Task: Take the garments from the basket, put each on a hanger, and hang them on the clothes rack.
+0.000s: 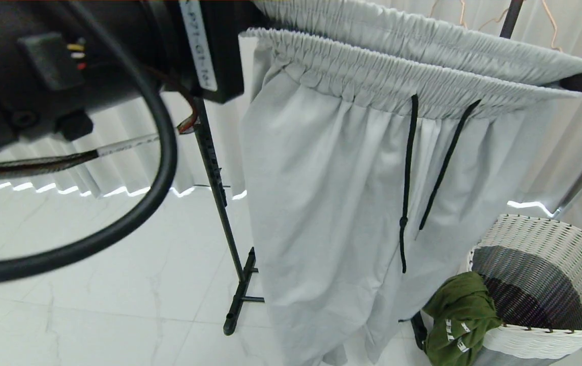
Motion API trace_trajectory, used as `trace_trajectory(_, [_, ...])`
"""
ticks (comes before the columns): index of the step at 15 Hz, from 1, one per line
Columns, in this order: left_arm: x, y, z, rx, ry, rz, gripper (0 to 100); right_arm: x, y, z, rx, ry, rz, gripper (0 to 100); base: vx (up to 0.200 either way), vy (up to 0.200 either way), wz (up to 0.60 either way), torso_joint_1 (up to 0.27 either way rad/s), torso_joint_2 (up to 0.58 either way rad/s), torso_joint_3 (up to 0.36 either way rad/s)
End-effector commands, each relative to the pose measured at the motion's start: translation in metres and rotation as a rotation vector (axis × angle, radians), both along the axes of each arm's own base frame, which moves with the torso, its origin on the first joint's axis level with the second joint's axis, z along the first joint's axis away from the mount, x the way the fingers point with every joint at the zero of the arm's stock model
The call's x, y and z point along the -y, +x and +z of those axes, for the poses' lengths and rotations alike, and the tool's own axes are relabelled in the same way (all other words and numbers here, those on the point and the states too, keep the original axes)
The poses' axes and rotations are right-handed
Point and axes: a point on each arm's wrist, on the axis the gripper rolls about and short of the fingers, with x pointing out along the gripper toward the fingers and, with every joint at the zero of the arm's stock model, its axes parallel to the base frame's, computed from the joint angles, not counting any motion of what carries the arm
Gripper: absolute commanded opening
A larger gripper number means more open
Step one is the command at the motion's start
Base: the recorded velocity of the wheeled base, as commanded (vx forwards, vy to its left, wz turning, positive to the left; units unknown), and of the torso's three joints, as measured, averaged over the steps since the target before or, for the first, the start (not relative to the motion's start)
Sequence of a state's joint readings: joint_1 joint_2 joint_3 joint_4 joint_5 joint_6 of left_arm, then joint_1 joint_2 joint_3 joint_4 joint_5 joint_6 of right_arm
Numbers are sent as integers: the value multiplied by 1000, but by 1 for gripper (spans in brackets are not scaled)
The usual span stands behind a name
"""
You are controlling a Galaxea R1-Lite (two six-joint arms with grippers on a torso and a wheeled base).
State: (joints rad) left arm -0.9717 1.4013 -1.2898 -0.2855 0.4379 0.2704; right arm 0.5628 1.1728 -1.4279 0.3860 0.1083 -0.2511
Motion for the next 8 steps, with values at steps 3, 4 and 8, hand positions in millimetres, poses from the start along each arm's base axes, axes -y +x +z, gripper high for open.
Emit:
trace_trajectory(3, [25,17,0,-15,14,33,0,31,-68,-3,-21,7,264,0,0,0,0,0,0,0])
trace_trajectory(4, [24,17,0,-19,20,33,0,29,-71,-6,-36,-10,324,0,0,0,0,0,0,0])
trace_trajectory(8, [22,16,-2,-45,43,35,0,19,-68,-12,-60,-52,358,0,0,0,0,0,0,0])
